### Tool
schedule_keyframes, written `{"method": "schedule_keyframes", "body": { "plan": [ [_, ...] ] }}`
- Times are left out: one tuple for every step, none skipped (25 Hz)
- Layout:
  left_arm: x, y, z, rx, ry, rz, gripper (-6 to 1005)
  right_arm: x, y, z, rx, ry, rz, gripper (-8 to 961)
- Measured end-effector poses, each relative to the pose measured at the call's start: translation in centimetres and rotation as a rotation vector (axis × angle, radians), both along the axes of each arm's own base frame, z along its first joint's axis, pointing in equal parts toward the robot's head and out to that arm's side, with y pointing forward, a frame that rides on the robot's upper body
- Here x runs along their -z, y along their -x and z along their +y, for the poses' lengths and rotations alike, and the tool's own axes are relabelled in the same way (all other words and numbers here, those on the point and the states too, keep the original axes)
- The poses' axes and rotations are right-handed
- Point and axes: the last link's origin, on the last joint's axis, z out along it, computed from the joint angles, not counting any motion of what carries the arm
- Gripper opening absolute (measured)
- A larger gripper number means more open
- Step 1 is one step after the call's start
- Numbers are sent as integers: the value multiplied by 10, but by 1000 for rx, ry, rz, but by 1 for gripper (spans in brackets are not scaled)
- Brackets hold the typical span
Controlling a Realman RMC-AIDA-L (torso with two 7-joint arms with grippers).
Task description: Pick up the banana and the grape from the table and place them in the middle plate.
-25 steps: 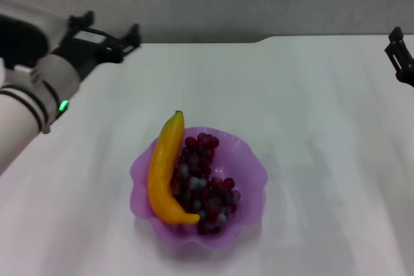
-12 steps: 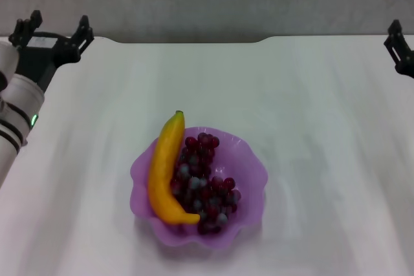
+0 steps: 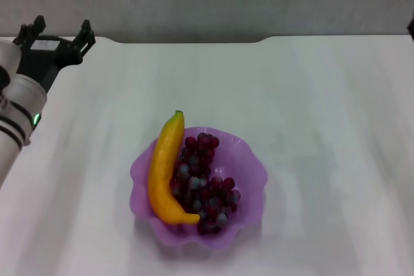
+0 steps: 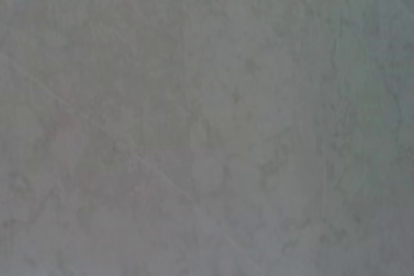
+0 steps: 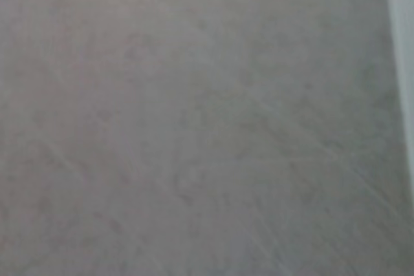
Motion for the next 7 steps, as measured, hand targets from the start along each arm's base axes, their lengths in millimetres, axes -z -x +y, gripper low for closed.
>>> {"method": "schedule_keyframes", "body": {
  "plan": [
    [0,3,0,-8,2,9,891,0,-1,0,12,0,20,825],
    [1,6,-1,-17,4,21,891,0,-3,0,22,1,34,825],
    [1,9,-1,-24,4,32,890,1,-3,1,25,4,36,825],
    [1,9,-1,-24,4,32,890,1,-3,1,26,7,36,825],
    [1,13,-2,-30,0,58,890,3,-2,1,22,14,30,826],
    [1,13,-2,-30,-1,61,890,4,-2,1,20,20,27,826],
    [2,14,-2,-31,-2,65,890,4,-2,1,18,24,26,826]
  ]
}}
